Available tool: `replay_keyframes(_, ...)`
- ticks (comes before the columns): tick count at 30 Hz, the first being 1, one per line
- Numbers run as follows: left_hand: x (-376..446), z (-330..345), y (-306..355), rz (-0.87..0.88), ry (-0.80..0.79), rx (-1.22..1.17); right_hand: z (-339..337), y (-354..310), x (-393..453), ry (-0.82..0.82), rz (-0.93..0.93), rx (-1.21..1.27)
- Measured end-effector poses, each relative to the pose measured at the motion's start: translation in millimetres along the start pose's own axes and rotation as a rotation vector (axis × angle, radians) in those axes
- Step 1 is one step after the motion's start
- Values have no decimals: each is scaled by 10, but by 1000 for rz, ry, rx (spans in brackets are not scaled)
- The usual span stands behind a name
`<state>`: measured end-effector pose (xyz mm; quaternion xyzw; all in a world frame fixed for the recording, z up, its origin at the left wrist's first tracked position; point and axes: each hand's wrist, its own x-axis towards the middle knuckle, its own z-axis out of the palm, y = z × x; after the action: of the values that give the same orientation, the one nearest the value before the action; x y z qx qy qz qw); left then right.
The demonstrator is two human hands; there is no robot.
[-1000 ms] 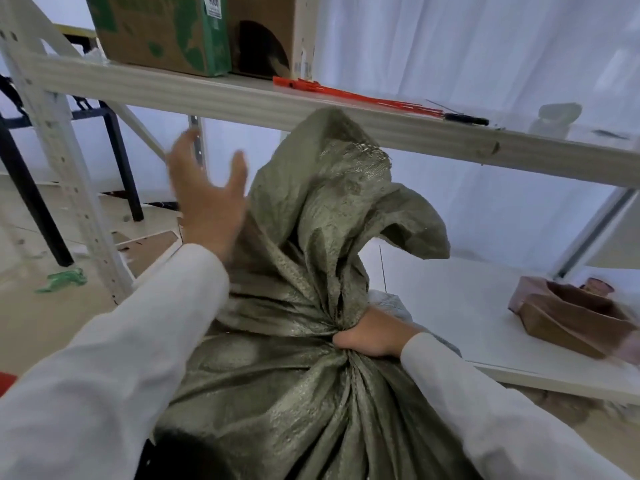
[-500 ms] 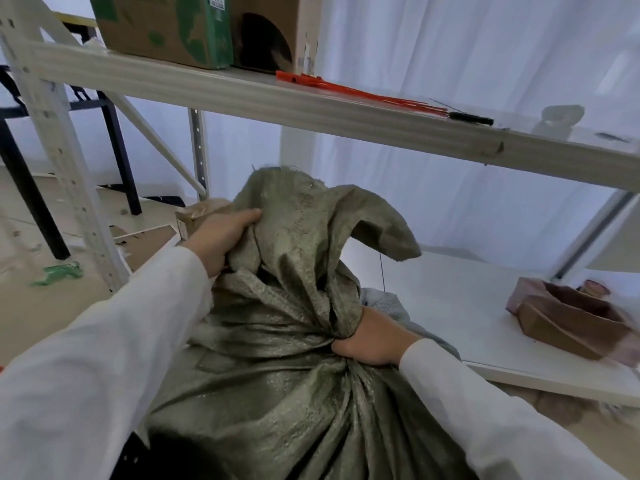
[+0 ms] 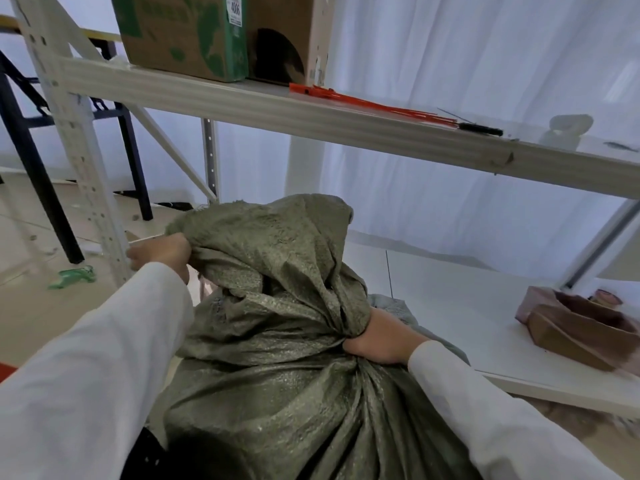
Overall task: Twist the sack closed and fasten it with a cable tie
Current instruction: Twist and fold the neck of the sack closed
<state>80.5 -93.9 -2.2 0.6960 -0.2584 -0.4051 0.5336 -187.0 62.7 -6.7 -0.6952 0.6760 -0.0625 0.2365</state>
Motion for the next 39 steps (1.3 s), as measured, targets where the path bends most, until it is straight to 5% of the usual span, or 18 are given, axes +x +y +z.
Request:
replay_keyframes(4,-490,52,317,591,183,128,4,30,65,-3,10,-1)
replay_keyframes(6,-776,140,482,888,57,145,13,39,91,-1,11,-20)
replay_keyframes(8,-999,217,548,987,-157,142,26,24,106,-3,16,-69)
replay_keyframes(12,-1331,371,549,664,-657,234,71,-48,94,10,-4,-182)
replay_keyframes(16,-1339,487,364,417,-785,622,101,-103,40,37,-35,-232)
replay_keyframes(22,-1040,524,100,706,-749,1138,79,-58,19,47,-40,-204)
replay_keyframes(27,-958,316,300,738,-374,708,87,23,91,25,0,-72)
replay_keyframes(30,-697,89,334,647,-134,491,29,42,112,48,70,190)
replay_keyframes(34,-389,-94,102,332,-206,552,25,38,154,88,104,334)
replay_keyframes(39,-305,-101,11,279,-192,651,-5,33,143,83,121,399)
